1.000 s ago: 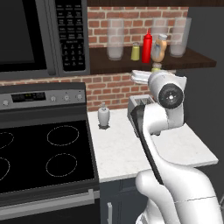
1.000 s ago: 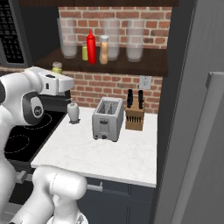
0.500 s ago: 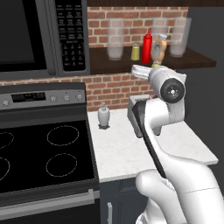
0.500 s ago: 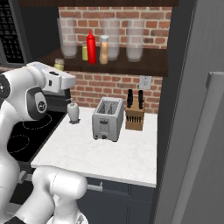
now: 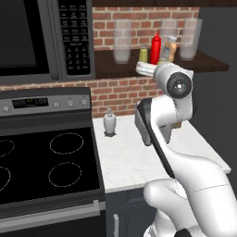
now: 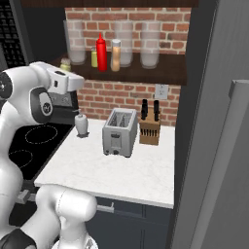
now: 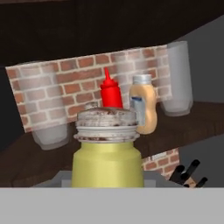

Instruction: Put the shaker and condiment bottle from the counter next to their counterparts in the cabinet.

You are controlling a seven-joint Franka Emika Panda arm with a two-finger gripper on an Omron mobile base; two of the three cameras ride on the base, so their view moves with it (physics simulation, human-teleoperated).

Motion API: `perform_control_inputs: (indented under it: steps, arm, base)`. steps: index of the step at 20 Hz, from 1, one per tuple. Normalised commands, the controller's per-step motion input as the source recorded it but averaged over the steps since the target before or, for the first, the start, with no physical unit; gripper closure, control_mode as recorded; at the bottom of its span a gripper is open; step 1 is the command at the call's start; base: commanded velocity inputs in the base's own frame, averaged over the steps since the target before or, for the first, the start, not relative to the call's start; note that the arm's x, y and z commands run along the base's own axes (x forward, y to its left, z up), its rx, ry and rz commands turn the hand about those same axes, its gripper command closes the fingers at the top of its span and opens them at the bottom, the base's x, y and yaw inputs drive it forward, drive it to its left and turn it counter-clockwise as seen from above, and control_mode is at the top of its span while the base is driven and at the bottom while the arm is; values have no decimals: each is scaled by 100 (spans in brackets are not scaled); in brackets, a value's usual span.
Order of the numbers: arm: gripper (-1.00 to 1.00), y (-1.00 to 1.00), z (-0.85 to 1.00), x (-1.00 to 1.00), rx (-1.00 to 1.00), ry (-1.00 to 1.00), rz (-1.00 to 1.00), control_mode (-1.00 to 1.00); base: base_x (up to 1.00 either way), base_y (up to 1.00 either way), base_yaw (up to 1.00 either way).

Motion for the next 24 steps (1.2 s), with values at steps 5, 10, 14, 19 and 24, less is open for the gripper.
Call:
perform_control_inputs:
  steps: [5,10,14,19,24]
  arm:
    - [100,7,-1,55,0,0,12,-100]
    - [100,0,0,49,0,0,11,-100]
    - [100,0,0,24,0,0,8,-100]
    - [100,0,-8,18,0,0,6,-100]
    - [100,0,-19,27,0,0,6,-100]
  base:
    - [0,0,0]
    - [0,0,0]
    - [0,0,0]
    - [0,0,0]
    - [0,0,0]
